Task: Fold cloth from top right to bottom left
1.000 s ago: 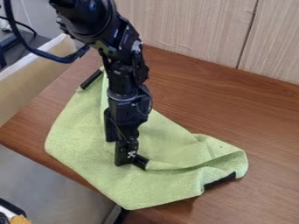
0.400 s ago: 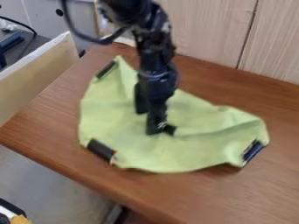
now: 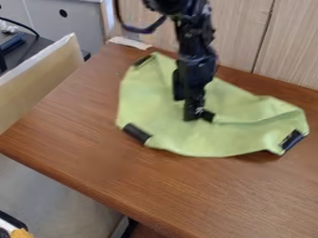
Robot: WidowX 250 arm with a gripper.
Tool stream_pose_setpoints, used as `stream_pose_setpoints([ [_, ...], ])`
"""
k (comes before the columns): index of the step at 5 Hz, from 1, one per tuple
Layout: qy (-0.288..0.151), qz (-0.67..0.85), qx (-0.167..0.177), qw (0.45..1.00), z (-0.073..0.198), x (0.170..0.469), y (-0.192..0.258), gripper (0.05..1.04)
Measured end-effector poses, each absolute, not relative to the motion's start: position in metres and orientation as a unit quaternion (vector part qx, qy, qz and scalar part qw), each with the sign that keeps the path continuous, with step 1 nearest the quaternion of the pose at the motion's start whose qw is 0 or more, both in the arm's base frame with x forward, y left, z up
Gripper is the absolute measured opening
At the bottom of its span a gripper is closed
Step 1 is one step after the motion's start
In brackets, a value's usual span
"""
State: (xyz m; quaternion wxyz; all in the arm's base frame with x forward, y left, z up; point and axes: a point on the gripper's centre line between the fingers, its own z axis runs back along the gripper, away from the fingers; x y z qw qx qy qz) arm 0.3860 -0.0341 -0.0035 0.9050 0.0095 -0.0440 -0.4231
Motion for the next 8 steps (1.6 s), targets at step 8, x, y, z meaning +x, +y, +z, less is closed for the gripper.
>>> stream_pose_setpoints([
  [8,-0.114,-0.480,0.024,0.870,0.082,0.381,-0.071,0.999],
])
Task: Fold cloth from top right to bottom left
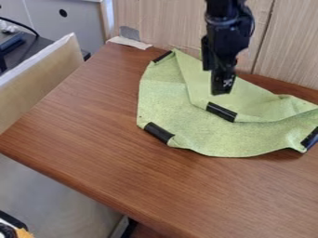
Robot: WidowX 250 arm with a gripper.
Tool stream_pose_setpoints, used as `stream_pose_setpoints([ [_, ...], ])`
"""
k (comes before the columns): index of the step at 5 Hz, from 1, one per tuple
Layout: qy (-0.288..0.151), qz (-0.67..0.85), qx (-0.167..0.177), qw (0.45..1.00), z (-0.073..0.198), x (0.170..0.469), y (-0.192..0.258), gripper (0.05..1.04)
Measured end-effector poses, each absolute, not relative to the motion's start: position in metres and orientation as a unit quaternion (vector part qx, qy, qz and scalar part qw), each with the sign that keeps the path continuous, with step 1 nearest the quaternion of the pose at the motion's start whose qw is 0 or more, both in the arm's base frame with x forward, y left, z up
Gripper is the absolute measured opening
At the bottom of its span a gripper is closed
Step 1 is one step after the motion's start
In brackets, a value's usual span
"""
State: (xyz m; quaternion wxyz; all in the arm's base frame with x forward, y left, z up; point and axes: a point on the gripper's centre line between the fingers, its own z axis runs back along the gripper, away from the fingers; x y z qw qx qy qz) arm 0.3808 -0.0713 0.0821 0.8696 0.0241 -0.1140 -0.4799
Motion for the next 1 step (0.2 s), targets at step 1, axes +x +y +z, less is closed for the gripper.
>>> stream_pose_setpoints([
  [1,-0.117,-0.480,0.026,0.869,0.0851,0.3811,-0.0711,0.999],
])
